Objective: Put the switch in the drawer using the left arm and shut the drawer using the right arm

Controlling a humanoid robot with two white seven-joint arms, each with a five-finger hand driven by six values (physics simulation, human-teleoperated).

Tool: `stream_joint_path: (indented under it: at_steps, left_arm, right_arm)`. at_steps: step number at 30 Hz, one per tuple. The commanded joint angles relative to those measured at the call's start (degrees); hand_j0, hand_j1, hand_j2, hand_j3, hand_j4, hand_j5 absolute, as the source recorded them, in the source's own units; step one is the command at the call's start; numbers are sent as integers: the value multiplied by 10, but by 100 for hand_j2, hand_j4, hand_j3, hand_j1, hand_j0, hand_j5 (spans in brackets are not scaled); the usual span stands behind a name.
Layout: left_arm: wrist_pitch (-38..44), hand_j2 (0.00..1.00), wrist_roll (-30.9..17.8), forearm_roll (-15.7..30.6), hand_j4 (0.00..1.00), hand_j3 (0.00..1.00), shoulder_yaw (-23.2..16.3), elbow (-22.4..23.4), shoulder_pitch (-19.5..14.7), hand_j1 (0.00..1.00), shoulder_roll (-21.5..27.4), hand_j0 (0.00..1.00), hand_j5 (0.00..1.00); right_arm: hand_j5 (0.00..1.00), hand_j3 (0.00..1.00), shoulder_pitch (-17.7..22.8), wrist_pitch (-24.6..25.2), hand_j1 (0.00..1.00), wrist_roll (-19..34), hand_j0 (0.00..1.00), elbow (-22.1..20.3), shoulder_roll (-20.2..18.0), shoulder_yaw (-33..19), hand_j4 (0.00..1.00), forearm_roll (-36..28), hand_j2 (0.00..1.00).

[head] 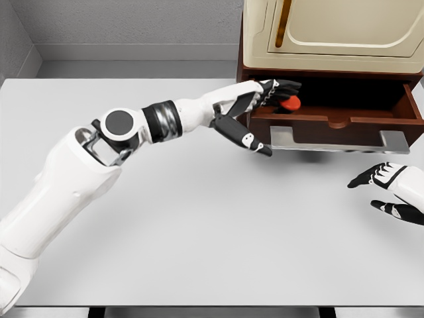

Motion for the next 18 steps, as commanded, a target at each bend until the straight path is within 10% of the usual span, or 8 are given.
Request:
stream_joint_path:
  at_steps: [1,10,18]
  left_arm:
    - [1,100,0,-12,100,100,-1,15,0,100,-24,100,100]
    - [0,100,0,-69,100,100,-1,60,-22,100,-94,100,100]
    - [0,100,0,-62,100,100,7,-20,-14,100,-56,100,100]
  right_arm:
    - [69,69,0,0,69,0,69,0,-1,0,69,-4,69]
    - [69,69,0,0,69,-1,69,1,-1,0,69,-3,69]
    - [69,69,0,0,69,-1,69,0,0,0,69,-4,69]
